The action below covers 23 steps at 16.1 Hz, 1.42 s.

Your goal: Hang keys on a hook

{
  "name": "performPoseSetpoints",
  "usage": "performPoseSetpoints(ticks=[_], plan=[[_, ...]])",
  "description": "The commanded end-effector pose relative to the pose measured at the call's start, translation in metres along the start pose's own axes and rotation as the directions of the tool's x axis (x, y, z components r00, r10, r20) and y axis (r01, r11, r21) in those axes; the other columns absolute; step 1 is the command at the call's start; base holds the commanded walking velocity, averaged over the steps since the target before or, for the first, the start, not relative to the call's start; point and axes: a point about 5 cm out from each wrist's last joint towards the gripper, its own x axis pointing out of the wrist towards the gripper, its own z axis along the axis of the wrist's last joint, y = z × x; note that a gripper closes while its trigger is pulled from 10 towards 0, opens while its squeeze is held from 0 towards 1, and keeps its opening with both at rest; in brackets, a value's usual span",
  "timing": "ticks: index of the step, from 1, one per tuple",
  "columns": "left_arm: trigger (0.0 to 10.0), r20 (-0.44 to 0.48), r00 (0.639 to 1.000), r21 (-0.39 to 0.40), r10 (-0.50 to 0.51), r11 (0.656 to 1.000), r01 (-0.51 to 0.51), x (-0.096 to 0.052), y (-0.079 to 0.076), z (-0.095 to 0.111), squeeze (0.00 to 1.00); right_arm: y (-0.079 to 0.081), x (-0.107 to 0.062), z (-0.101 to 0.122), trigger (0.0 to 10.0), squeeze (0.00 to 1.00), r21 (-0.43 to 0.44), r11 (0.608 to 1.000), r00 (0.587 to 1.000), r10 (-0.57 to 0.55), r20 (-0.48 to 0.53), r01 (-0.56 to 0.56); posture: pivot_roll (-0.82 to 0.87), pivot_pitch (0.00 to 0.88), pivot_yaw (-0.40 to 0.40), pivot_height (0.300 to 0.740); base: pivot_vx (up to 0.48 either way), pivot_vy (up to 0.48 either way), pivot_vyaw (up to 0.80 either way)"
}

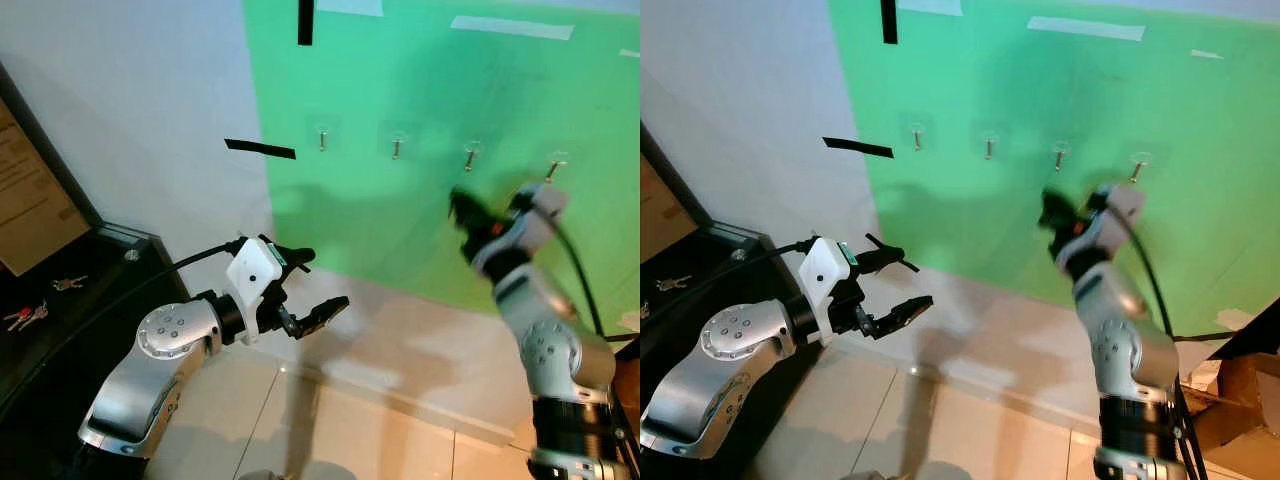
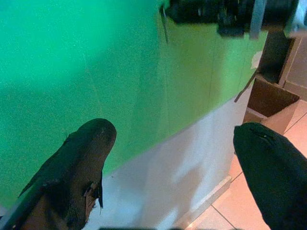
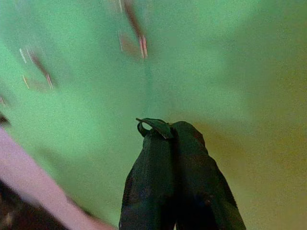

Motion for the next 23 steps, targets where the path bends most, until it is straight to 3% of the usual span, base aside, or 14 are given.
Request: performPoseSetpoints(ticks=[1, 5, 11, 16, 23], plan=[[10.0, 0.007, 1.0, 0.014, -0.006, 1.0, 0.006, 0.0, 0.001, 0.005, 0.0, 0.004, -0.002, 0.001, 10.0, 0.0, -0.027, 0.999, 0.999, 0.035, -0.022, -0.036, -0.03, 0.0, 0.013, 0.74, 0.0, 0.0, 0.0], [10.0, 0.005, 1.0, 0.016, -0.01, 1.0, 0.01, 0.001, 0.002, 0.006, 0.0, 0.014, -0.007, 0.005, 10.0, 0.0, -0.029, 0.991, 0.99, 0.129, -0.064, -0.131, -0.03, 0.0, 0.017, 0.74, 0.0, 0.0, 0.0], [10.0, 0.006, 1.0, 0.018, -0.014, 1.0, 0.014, 0.001, 0.001, 0.006, 0.0, 0.023, -0.003, 0.03, 10.0, 0.0, 0.086, 0.985, 0.988, 0.148, 0.033, -0.151, -0.03, 0.0, 0.014, 0.74, 0.0, 0.0, 0.0], [10.0, 0.009, 1.0, 0.021, -0.025, 0.999, 0.025, 0.002, 0.001, 0.006, 0.0, 0.017, -0.001, 0.049, 10.0, 0.0, 0.123, 0.989, 0.993, 0.066, 0.099, -0.078, -0.04, 0.0, 0.018, 0.74, 0.0, 0.0, 0.0], [10.0, 0.009, 0.999, 0.02, -0.031, 0.999, 0.031, 0.002, -0.001, 0.005, 0.0, 0.005, 0.006, 0.052, 10.0, 0.0, 0.179, 0.982, 0.994, -0.078, 0.07, 0.065, -0.03, 0.0, 0.012, 0.74, 0.0, 0.0, 0.0]])
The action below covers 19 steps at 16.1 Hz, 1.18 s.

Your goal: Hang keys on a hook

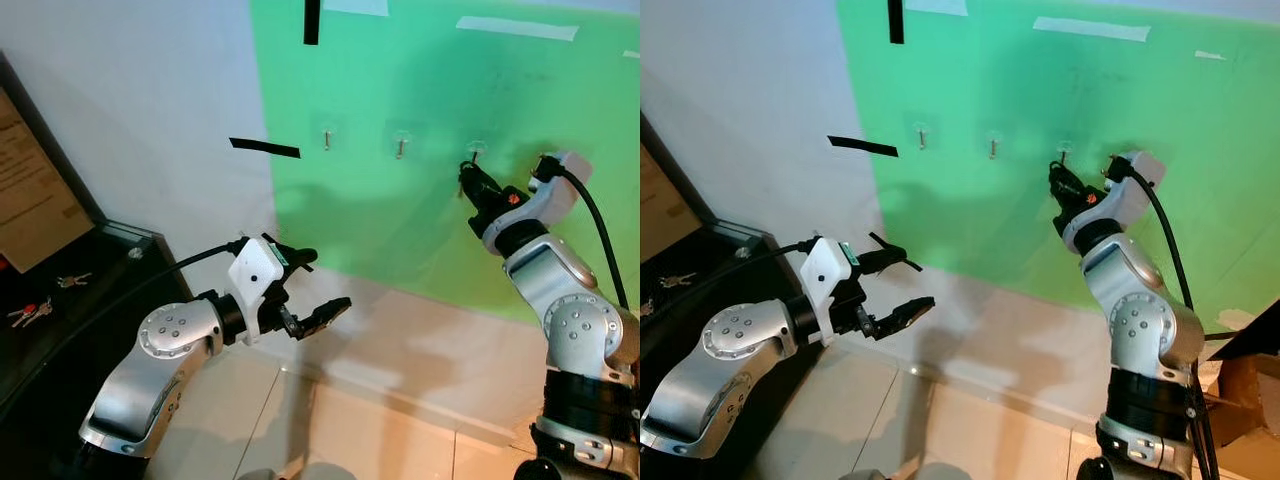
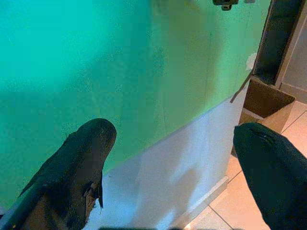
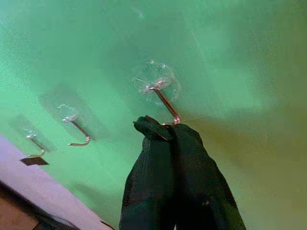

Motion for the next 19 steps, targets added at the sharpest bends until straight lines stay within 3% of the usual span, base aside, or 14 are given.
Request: performPoseSetpoints(ticks=[1, 5, 14, 17, 19], plan=[[10.0, 0.006, 1.0, 0.023, -0.012, 1.0, 0.011, 0.0, 0.0, 0.005, 0.0, -0.007, 0.001, 0.01, 10.0, 0.0, 0.034, 0.998, 0.997, -0.063, 0.039, 0.062, -0.03, 0.0, 0.012, 0.74, 0.0, 0.0, 0.0], [10.0, 0.005, 1.0, 0.024, -0.014, 1.0, 0.014, 0.0, 0.0, 0.005, 0.0, -0.014, 0.0, 0.015, 10.0, 0.0, 0.086, 0.99, 0.992, -0.114, 0.05, 0.109, -0.03, 0.0, 0.013, 0.74, 0.0, 0.0, 0.0], [10.0, 0.003, 1.0, 0.023, -0.016, 1.0, 0.016, 0.0, 0.001, 0.005, 0.0, -0.022, 0.004, -0.002, 10.0, 0.0, 0.024, 0.983, 0.98, -0.181, -0.085, 0.184, -0.03, 0.0, 0.011, 0.74, 0.0, 0.0, 0.0], [10.0, 0.003, 1.0, 0.026, -0.014, 1.0, 0.014, 0.0, 0.002, 0.005, 0.0, -0.01, 0.002, 0.002, 10.0, 0.0, 0.013, 0.998, 0.997, -0.06, -0.055, 0.061, -0.03, 0.0, 0.011, 0.74, 0.0, 0.0, 0.0], [10.0, 0.004, 1.0, 0.027, -0.012, 1.0, 0.012, 0.0, 0.002, 0.005, 0.0, -0.001, -0.005, -0.005, 10.0, 0.0, -0.083, 0.993, 0.989, 0.075, -0.129, -0.086, -0.03, 0.0, 0.01, 0.74, 0.0, 0.0, 0.0]])
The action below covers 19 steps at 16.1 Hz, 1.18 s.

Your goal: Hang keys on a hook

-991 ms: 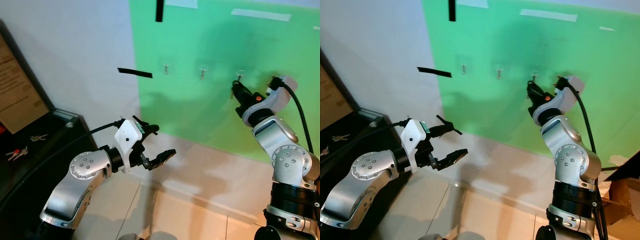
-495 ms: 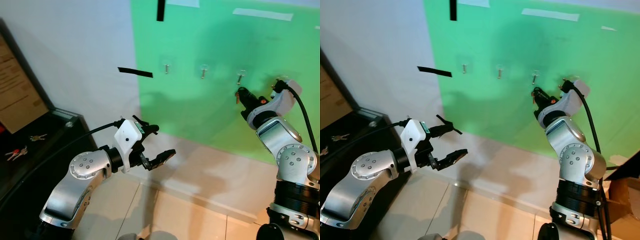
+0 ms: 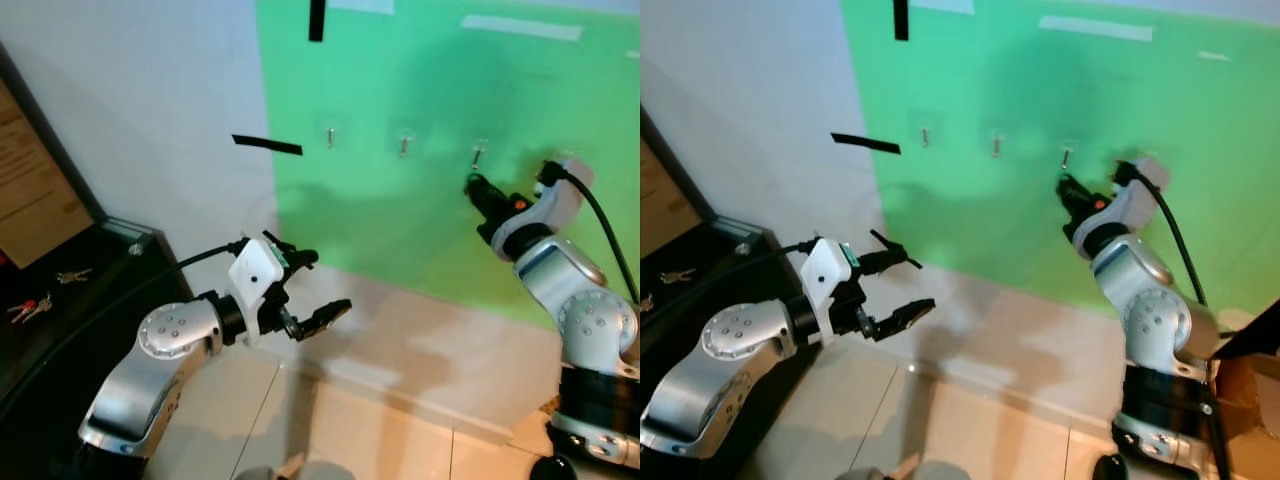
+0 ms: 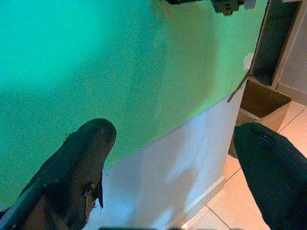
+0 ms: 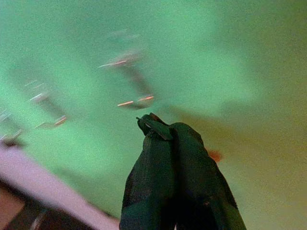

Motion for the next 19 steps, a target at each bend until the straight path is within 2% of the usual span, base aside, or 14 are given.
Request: performPoseSetpoints(ticks=[1, 2, 4, 6, 10, 13, 17, 19], plan=[[10.0, 0.004, 1.0, 0.025, -0.001, 1.0, 0.001, 0.0, 0.003, 0.005, 0.0, 0.013, -0.007, -0.009, 10.0, 0.0, -0.114, 0.984, 0.988, 0.126, -0.087, -0.136, -0.03, 0.0, 0.012, 0.74, 0.0, 0.0, 0.0], [10.0, 0.005, 1.0, 0.026, 0.0, 1.0, 0.0, 0.0, 0.003, 0.005, 0.0, 0.015, -0.011, -0.012, 10.0, 0.0, -0.162, 0.97, 0.979, 0.163, -0.122, -0.182, -0.03, 0.0, 0.013, 0.74, 0.0, 0.0, 0.0], [10.0, 0.035, 0.999, 0.029, -0.001, 1.0, 0.0, 0.002, 0.004, 0.011, 0.0, 0.018, -0.024, -0.014, 10.0, 0.0, -0.293, 0.905, 0.944, 0.253, -0.21, -0.308, -0.04, 0.0, 0.019, 0.74, 0.0, 0.0, 0.0], [10.0, 0.076, 0.997, 0.018, 0.007, 1.0, -0.008, 0.004, 0.008, 0.018, 0.0, 0.02, -0.026, -0.014, 10.0, 0.0, -0.351, 0.87, 0.931, 0.271, -0.246, -0.346, -0.04, 0.0, 0.019, 0.74, 0.0, 0.0, 0.0], [10.0, 0.162, 0.984, 0.003, 0.076, 0.997, -0.078, 0.012, 0.03, 0.037, 0.0, 0.049, -0.034, -0.022, 10.0, 0.0, -0.391, 0.751, 0.844, 0.437, -0.31, -0.532, -0.03, 0.0, 0.024, 0.74, 0.0, 0.0, 0.0], [10.0, 0.155, 0.981, 0.003, 0.112, 0.993, -0.114, 0.017, 0.037, 0.037, 0.0, 0.056, -0.035, -0.023, 10.0, 0.0, -0.394, 0.725, 0.825, 0.476, -0.306, -0.565, -0.03, 0.0, 0.027, 0.74, 0.0, 0.0, 0.0], [10.0, 0.142, 0.98, 0.006, 0.137, 0.99, -0.139, 0.02, 0.041, 0.035, 0.0, 0.059, -0.035, -0.023, 10.0, 0.0, -0.393, 0.714, 0.815, 0.495, -0.3, -0.579, -0.03, 0.0, 0.028, 0.74, 0.0, 0.0, 0.0], [10.0, 0.161, 0.979, 0.0, 0.125, 0.992, -0.126, 0.022, 0.04, 0.037, 0.0, 0.058, -0.033, -0.024, 10.0, 0.0, -0.393, 0.728, 0.827, 0.478, -0.296, -0.562, -0.03, 0.0, 0.03, 0.74, 0.0, 0.0, 0.0]])
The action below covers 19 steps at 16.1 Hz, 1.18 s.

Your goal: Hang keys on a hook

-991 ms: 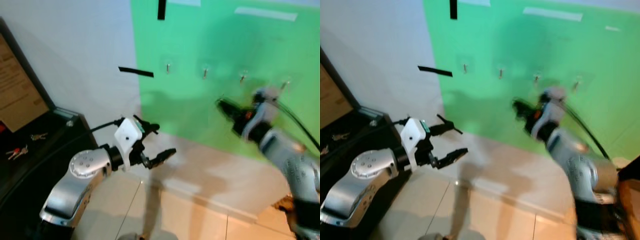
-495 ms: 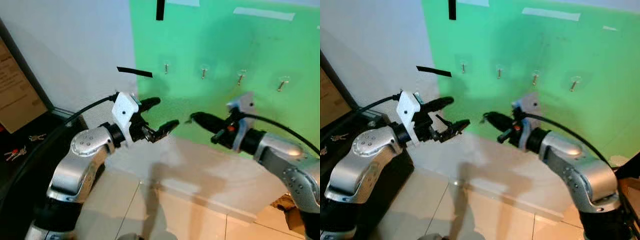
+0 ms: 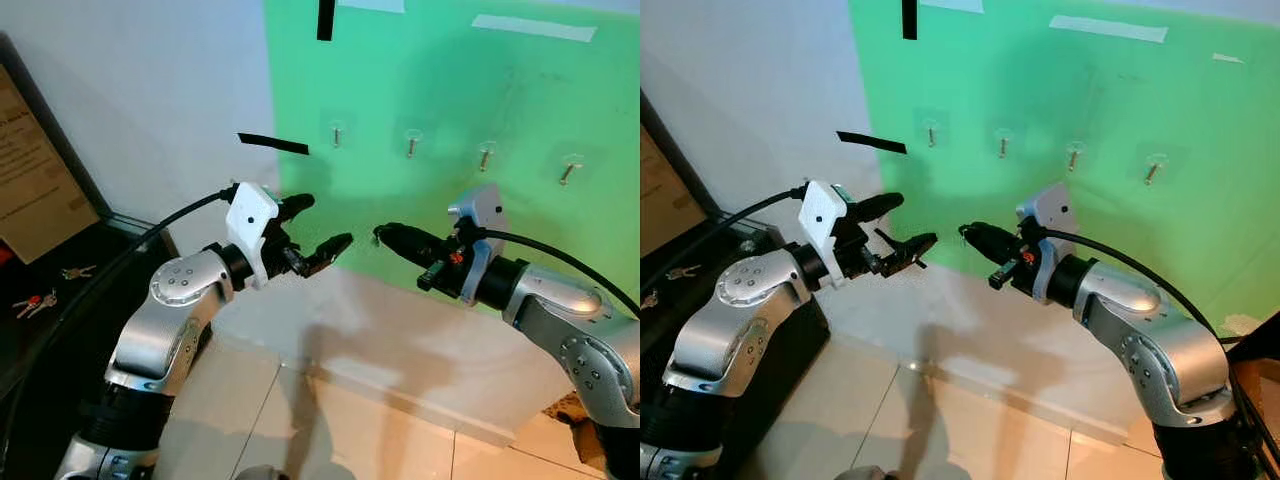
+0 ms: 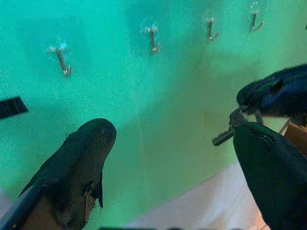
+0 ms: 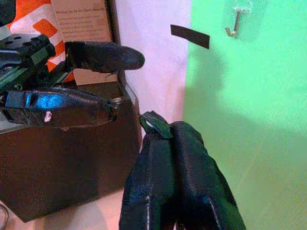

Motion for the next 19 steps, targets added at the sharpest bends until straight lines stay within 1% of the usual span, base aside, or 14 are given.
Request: performPoseSetpoints(ticks=[1, 2, 4, 6, 7, 8, 10, 12, 17, 19], plan=[[10.0, 0.018, 1.0, 0.013, -0.002, 1.0, 0.002, 0.001, 0.002, 0.005, 0.0, 0.001, 0.001, 0.003, 10.0, 0.0, -0.017, 1.0, 1.0, -0.001, 0.012, 0.001, -0.03, 0.0, 0.03, 0.74, 0.0, 0.0, 0.0], [10.0, 0.02, 1.0, 0.012, -0.008, 1.0, 0.008, 0.002, 0.001, 0.005, 0.0, 0.002, 0.001, 0.004, 10.0, 0.0, -0.015, 1.0, 1.0, 0.003, 0.016, -0.003, -0.04, 0.0, 0.034, 0.74, 0.0, 0.0, 0.0], [10.0, 0.028, 0.998, 0.007, -0.062, 0.998, 0.062, 0.004, -0.004, 0.006, 0.0, 0.002, 0.001, 0.003, 10.0, 0.0, -0.007, 1.0, 1.0, -0.009, 0.018, 0.009, -0.04, 0.0, 0.037, 0.74, 0.0, 0.0, 0.0], [10.0, 0.004, 0.994, 0.019, -0.112, 0.993, 0.112, 0.003, -0.009, 0.003, 0.0, -0.004, 0.003, 0.002, 10.0, 0.0, 0.025, 0.997, 0.998, -0.069, 0.01, 0.068, -0.04, 0.0, 0.039, 0.74, 0.0, 0.0, 0.0], [10.0, -0.015, 0.992, 0.029, -0.127, 0.991, 0.127, 0.002, -0.011, 0.001, 0.0, -0.005, 0.004, 0.002, 10.0, 0.0, 0.033, 0.996, 0.997, -0.079, 0.01, 0.079, -0.04, 0.0, 0.041, 0.74, 0.0, 0.0, 0.0], [10.0, -0.022, 0.992, 0.034, -0.122, 0.992, 0.123, 0.003, -0.011, -0.001, 0.0, -0.002, 0.005, 0.002, 10.0, 0.0, 0.038, 0.997, 0.998, -0.068, 0.016, 0.067, -0.05, 0.0, 0.041, 0.74, 0.0, 0.0, 0.0], [10.0, -0.025, 0.997, 0.05, -0.071, 0.996, 0.073, 0.005, -0.005, -0.002, 0.0, 0.003, 0.005, 0.003, 10.0, 0.0, 0.044, 0.998, 0.999, -0.042, 0.022, 0.041, -0.05, 0.0, 0.041, 0.74, 0.0, 0.0, 0.0], [10.0, -0.026, 0.998, 0.057, -0.049, 0.997, 0.051, 0.007, -0.001, -0.003, 0.0, 0.006, 0.003, 0.003, 10.0, 0.0, 0.055, 0.998, 0.999, -0.026, 0.025, 0.025, -0.05, 0.0, 0.045, 0.74, 0.0, 0.0, 0.0], [10.0, -0.024, 0.998, 0.055, -0.056, 0.997, 0.058, 0.016, -0.003, -0.006, 0.0, 0.013, 0.002, 0.005, 10.0, 0.0, 0.065, 0.998, 0.999, 0.001, 0.036, -0.003, -0.07, 0.0, 0.058, 0.74, 0.0, 0.0, 0.0], [10.0, -0.022, 0.993, 0.05, -0.117, 0.992, 0.118, 0.02, -0.01, -0.006, 0.0, 0.015, 0.002, 0.005, 10.0, 0.0, 0.069, 0.998, 0.999, 0.003, 0.038, -0.005, -0.08, 0.0, 0.059, 0.74, 0.0, 0.0, 0.0]])
